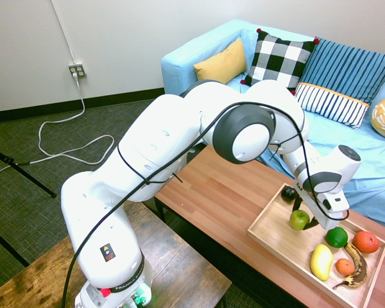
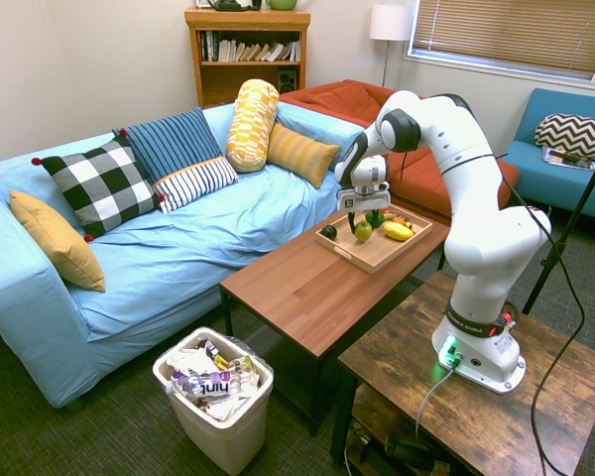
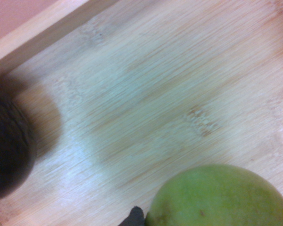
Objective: Put the apple in the tray
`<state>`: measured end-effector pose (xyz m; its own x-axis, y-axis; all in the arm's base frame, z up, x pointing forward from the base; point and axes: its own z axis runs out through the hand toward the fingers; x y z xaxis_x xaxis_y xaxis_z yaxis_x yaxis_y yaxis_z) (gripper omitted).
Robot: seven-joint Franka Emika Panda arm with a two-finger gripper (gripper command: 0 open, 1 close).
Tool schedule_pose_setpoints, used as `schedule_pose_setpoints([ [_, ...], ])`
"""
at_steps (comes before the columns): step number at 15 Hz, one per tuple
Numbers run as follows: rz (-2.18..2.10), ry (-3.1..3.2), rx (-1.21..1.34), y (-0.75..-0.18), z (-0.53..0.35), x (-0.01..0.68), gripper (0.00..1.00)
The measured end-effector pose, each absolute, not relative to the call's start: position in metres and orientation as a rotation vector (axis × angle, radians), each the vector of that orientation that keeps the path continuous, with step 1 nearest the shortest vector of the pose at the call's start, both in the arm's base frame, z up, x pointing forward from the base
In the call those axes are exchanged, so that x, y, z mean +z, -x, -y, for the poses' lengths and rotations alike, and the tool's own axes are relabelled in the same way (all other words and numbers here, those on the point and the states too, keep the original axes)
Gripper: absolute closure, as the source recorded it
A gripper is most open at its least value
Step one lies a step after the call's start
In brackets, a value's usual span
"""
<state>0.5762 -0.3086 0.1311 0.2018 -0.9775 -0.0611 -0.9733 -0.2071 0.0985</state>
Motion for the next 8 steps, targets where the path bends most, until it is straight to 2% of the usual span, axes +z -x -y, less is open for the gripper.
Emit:
schedule_pose_setpoints([
  [8, 1.954, -2.419, -0.177, -0.5793, 0.3101, 0.1355, 0.0],
])
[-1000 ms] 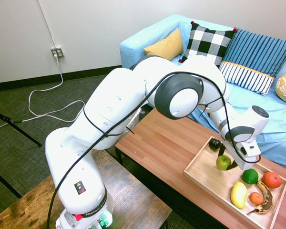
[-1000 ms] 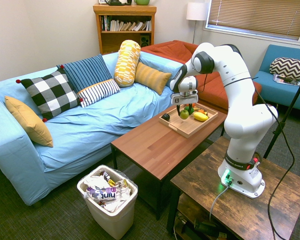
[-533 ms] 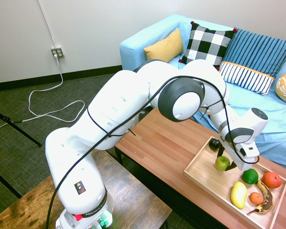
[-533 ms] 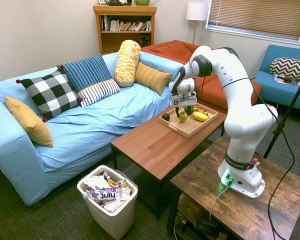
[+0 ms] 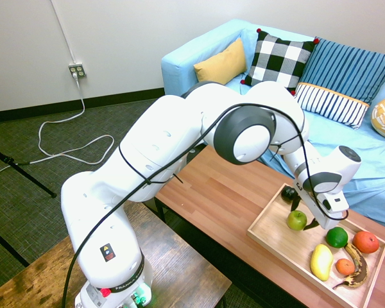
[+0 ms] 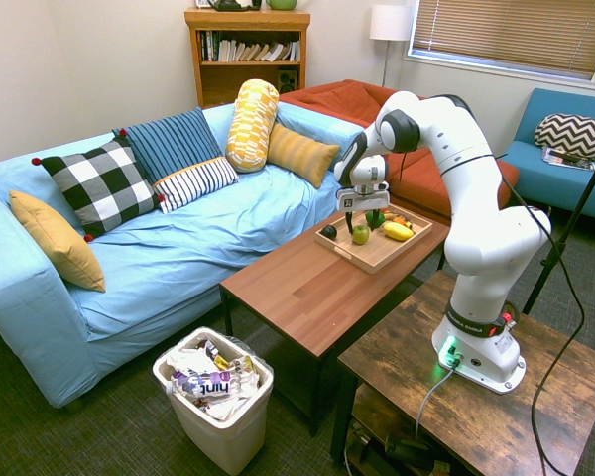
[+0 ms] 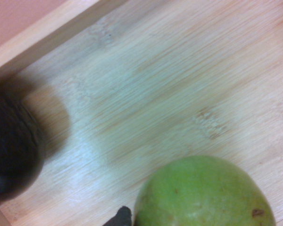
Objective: Put the apple in the tray
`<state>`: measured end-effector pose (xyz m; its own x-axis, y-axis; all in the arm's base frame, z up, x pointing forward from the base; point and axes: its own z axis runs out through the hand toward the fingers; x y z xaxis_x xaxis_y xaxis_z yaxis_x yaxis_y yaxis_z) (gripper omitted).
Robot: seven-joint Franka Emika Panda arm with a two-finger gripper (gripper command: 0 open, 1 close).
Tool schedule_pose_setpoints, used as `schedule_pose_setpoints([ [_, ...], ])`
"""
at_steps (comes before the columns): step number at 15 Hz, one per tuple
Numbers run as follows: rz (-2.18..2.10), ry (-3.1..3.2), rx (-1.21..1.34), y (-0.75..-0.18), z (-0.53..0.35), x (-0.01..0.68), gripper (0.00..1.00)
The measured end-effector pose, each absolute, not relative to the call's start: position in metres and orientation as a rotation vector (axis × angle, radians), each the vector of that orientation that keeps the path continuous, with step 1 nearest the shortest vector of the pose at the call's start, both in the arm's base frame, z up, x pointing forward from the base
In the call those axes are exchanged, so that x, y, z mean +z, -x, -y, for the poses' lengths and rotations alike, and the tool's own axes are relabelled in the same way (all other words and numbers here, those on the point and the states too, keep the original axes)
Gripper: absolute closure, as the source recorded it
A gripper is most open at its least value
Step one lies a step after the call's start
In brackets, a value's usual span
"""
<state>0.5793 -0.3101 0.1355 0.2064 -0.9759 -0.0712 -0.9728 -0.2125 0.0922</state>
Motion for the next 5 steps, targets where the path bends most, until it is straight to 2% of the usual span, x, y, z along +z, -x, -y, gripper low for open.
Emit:
schedule_pose_setpoints([
  [5, 1.965, -2.439, -0.076, -0.576, 0.326, 0.19, 0.0],
])
